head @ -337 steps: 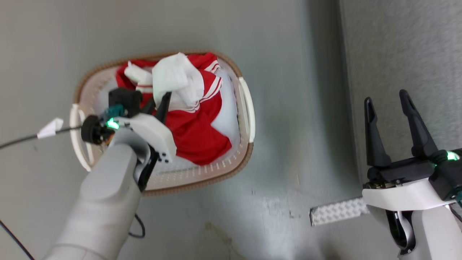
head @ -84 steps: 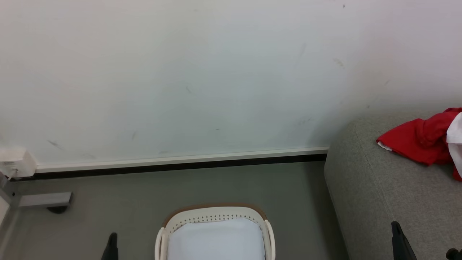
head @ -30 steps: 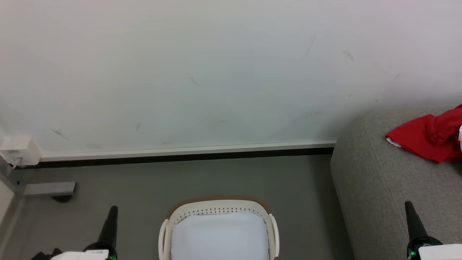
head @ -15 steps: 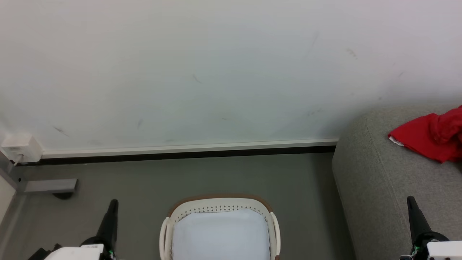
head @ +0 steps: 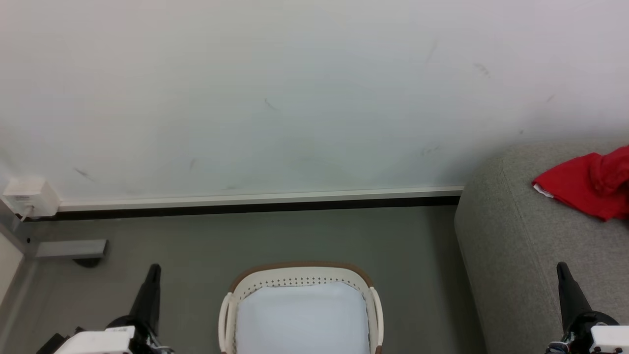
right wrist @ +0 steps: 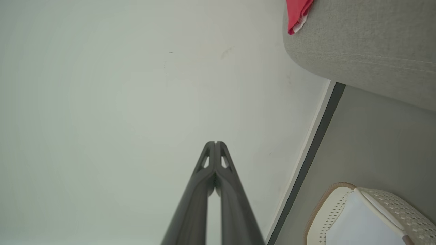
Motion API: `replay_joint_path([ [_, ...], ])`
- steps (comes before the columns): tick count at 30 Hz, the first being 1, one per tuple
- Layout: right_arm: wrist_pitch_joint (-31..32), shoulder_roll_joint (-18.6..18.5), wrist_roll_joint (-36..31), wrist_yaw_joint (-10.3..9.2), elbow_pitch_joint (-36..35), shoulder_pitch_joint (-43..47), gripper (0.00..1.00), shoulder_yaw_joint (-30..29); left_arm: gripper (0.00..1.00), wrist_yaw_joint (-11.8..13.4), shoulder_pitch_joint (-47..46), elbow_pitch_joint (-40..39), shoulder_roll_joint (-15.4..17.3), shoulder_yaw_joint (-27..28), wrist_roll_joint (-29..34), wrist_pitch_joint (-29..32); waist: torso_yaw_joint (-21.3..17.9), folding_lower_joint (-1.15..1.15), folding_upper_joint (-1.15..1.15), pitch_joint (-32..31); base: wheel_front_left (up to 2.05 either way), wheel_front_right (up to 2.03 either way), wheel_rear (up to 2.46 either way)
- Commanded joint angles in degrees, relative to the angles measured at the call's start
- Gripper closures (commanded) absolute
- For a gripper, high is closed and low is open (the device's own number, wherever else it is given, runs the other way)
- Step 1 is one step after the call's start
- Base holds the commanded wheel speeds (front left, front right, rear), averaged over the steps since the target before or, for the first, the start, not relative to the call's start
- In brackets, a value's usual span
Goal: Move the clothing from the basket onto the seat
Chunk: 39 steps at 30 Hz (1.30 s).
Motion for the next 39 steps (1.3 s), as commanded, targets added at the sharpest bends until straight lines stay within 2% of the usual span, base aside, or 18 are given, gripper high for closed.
replay_joint_path([
  [1, 0.2, -0.45, 1.34, -0.12, -0.47, -0.79, 1.0, -0.38, 1.0, -0.35, -0.72, -0.18, 0.43, 0.16, -1.55, 0.44, 0.04, 0.0, 0.0, 0.06, 0.0, 0.0, 0.0],
  [39, 0.22, -0.44, 1.14, -0.12, -0.41, -0.78, 1.0, -0.35, 1.0, -0.35, -0.69, -0.19, 0.43, 0.13, -1.46, 0.46, 0.05, 0.0, 0.0, 0.08, 0.0, 0.0, 0.0],
])
